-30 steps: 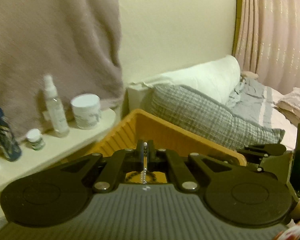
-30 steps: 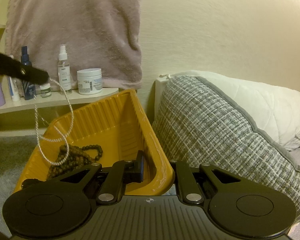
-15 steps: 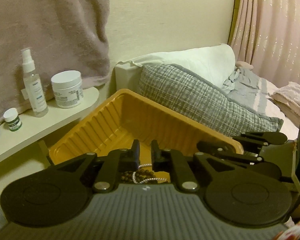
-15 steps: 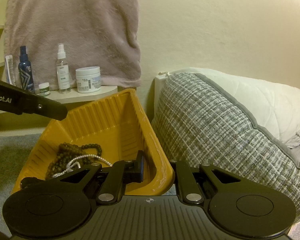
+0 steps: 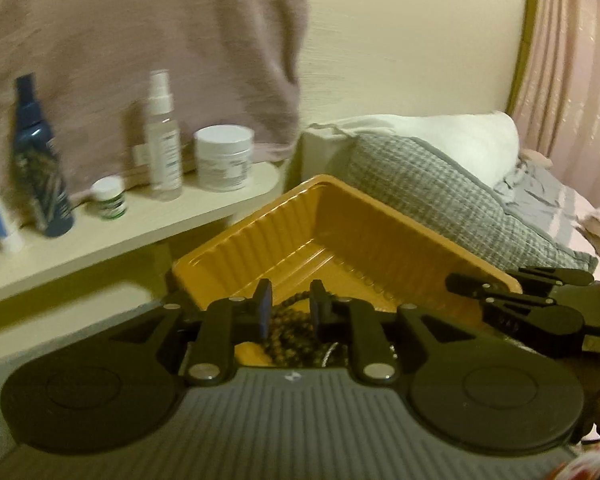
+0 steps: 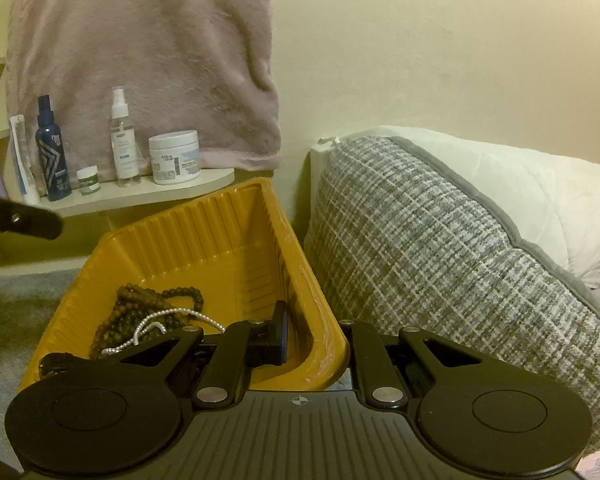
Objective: Organize jewelry
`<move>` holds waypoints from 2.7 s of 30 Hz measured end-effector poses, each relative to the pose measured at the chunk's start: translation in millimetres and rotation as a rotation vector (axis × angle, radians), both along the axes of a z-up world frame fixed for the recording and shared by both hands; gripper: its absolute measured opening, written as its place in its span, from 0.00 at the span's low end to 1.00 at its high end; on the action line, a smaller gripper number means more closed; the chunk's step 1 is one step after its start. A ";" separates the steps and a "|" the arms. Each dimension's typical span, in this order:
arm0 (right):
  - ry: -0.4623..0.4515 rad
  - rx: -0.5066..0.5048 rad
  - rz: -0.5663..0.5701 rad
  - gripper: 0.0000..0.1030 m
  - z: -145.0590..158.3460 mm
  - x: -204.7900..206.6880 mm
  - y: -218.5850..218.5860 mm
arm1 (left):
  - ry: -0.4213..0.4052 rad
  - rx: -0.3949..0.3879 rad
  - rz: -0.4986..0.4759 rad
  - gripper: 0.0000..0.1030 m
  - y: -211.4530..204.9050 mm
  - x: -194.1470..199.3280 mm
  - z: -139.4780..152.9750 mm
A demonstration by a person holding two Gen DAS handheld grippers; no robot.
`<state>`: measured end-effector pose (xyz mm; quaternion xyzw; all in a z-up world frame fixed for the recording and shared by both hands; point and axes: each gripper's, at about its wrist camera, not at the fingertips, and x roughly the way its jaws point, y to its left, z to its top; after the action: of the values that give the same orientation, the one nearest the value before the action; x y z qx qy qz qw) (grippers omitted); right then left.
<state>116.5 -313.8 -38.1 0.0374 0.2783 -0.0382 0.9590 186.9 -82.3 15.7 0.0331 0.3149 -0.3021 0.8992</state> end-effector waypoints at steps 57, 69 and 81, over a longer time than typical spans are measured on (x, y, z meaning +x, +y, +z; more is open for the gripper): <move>0.284 0.195 0.228 0.84 53.0 -71.4 65.9 | 0.123 0.027 0.566 1.00 80.9 -141.7 -10.0; 0.341 0.168 0.270 0.85 50.4 -89.6 83.4 | 0.163 0.066 0.611 0.99 77.3 -183.1 -6.0; 0.308 0.145 0.295 0.85 54.0 -95.2 94.6 | 0.157 0.078 0.592 1.00 73.9 -190.6 -5.5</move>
<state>21.4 -219.2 15.9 0.0590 0.4261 0.1175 0.8951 -3.8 -8.4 10.2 -0.0490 0.3907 -0.0162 0.9191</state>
